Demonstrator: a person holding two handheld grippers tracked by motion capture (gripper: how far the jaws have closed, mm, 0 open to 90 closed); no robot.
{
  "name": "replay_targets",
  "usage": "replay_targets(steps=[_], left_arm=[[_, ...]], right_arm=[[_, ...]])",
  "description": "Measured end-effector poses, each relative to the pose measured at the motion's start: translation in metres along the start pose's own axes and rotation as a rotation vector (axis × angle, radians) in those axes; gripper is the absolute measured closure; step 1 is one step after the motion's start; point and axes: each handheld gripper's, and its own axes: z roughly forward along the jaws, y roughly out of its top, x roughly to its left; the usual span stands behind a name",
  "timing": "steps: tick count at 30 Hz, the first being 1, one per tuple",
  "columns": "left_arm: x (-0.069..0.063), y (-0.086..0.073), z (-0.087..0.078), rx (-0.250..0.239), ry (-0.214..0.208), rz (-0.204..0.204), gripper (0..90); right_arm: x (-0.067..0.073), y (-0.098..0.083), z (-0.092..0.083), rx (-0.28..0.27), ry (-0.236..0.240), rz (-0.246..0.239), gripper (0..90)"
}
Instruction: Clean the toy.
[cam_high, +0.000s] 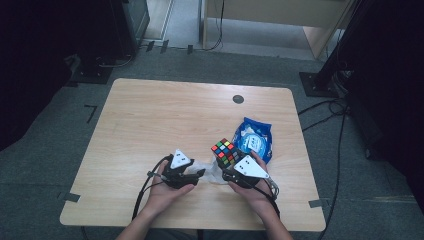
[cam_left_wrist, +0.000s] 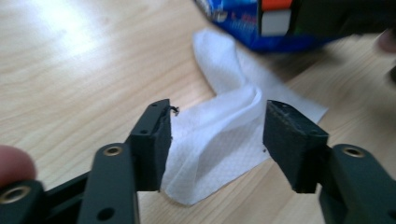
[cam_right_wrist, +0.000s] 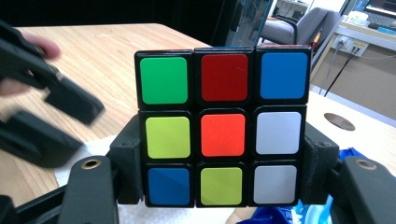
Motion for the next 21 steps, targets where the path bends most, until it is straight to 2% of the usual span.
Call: replay_targets(steps=[3, 5, 7, 8, 9, 11, 13, 15, 16, 18, 20, 21], left_arm=[[-0.004, -0.003, 0.011, 0.048, 0.04, 0.043, 54.9], [-0.005, -0.005, 0.016, 0.083, 0.063, 0.088, 64.9], [-0.003, -0.008, 0.015, 0.093, 0.062, 0.128, 81.7], [0.0, -0.008, 0.012, 0.084, 0.071, 0.121, 87.6], [0.004, -0.008, 0.009, 0.076, 0.062, 0.11, 90.0], [0.013, -0.007, 0.0, 0.056, 0.059, 0.101, 90.0], [0.023, -0.007, -0.012, 0.035, 0.082, 0.104, 90.0], [0.036, -0.008, -0.027, 0.015, 0.117, 0.107, 90.0], [0.046, -0.008, -0.037, 0.005, 0.152, 0.108, 90.0], [0.061, -0.009, -0.053, -0.022, 0.171, 0.077, 90.0], [0.073, -0.011, -0.064, -0.023, 0.164, 0.069, 90.0], [0.076, -0.012, -0.066, -0.012, 0.141, 0.083, 90.0]], right_arm=[[0.001, 0.0, 0.0, 0.003, 0.007, -0.009, 34.2], [0.002, -0.001, 0.0, 0.005, 0.007, -0.008, 34.2], [0.001, -0.001, 0.0, 0.004, 0.004, -0.006, 34.2], [0.0, -0.001, -0.001, 0.006, 0.004, 0.0, 34.2], [0.0, -0.001, -0.001, 0.004, 0.003, 0.005, 34.2], [-0.001, -0.001, -0.001, 0.001, 0.002, 0.005, 34.2], [-0.002, -0.001, -0.002, -0.001, 0.0, 0.009, 34.2], [-0.002, 0.0, -0.002, -0.004, 0.0, 0.007, 34.2], [-0.002, 0.0, -0.003, -0.005, 0.002, 0.004, 34.2], [-0.002, 0.0, -0.003, -0.007, 0.003, 0.008, 34.2], [-0.002, 0.0, -0.003, -0.006, 0.004, 0.007, 34.2], [-0.002, 0.0, -0.003, -0.007, 0.005, 0.005, 34.2]])
